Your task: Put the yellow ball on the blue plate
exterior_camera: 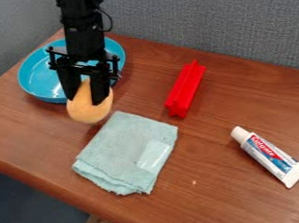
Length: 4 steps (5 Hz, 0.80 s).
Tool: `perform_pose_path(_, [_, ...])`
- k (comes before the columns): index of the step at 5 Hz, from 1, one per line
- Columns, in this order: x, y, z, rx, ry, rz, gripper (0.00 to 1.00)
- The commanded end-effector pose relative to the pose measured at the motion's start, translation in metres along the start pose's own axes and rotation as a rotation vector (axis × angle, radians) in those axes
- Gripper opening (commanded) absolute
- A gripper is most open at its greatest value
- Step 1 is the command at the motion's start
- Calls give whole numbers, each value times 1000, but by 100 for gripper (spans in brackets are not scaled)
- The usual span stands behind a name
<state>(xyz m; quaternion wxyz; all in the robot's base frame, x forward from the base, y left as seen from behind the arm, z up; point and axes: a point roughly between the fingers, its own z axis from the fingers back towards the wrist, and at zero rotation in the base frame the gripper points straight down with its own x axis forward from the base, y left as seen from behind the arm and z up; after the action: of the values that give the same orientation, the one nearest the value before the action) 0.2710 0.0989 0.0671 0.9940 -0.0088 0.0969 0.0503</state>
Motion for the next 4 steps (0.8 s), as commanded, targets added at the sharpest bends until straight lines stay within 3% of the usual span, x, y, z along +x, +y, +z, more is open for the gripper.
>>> perform_pose_path(1, [2, 8, 7, 8, -29, 9, 0])
perform_pose_path(4, [3, 10, 7, 4, -33, -6, 0])
